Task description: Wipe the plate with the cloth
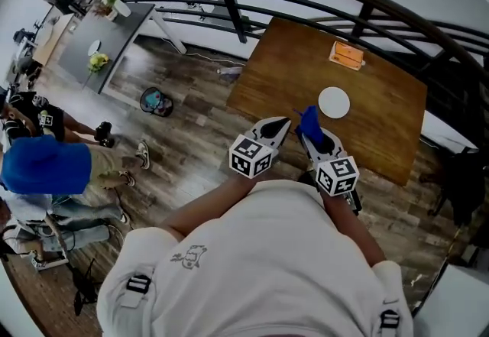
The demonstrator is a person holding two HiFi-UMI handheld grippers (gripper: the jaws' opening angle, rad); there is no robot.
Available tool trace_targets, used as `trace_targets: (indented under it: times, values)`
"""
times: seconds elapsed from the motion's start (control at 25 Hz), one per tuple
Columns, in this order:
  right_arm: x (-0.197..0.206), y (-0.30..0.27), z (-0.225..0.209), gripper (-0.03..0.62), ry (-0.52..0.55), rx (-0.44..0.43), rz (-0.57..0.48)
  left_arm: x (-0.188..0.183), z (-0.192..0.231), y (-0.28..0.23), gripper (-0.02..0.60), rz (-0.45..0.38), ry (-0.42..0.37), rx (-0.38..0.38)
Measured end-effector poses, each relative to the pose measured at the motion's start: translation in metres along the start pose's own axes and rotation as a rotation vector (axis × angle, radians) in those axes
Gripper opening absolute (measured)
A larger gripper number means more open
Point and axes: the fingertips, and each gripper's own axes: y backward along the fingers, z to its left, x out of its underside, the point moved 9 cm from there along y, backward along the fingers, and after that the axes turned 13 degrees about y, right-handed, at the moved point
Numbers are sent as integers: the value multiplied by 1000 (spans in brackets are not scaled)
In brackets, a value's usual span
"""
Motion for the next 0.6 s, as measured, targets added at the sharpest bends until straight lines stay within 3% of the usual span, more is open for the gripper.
trace_targets:
  times: [0.2, 0.6]
  values:
    - [2, 18, 39, 127, 11, 26, -25, 18, -4, 27, 6, 10, 42, 25]
    - [0, 34, 53, 127, 19, 82, -29, 22, -22, 50, 6, -43, 61, 41]
